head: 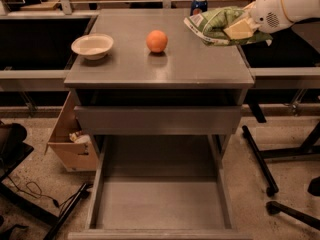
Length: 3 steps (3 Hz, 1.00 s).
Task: Place green jalapeno chip bag into middle drawer
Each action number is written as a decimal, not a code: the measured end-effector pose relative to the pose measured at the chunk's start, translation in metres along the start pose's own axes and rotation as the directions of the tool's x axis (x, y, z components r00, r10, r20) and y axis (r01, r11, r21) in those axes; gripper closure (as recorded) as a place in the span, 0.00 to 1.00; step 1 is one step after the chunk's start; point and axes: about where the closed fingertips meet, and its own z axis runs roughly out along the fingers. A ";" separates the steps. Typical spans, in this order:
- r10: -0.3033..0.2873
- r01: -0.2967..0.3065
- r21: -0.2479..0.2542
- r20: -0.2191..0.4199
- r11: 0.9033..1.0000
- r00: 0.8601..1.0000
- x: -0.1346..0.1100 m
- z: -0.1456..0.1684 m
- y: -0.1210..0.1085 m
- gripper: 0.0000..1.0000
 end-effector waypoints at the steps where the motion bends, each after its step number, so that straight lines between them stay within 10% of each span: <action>1: -0.022 0.024 0.031 -0.085 0.999 0.996 -0.001 -0.049 0.051 1.00; 3: -0.014 0.014 0.000 -0.075 1.000 0.997 0.007 -0.039 0.076 1.00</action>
Offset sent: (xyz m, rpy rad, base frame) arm -0.0486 -0.0073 0.0225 -0.0584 -0.0139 -0.0424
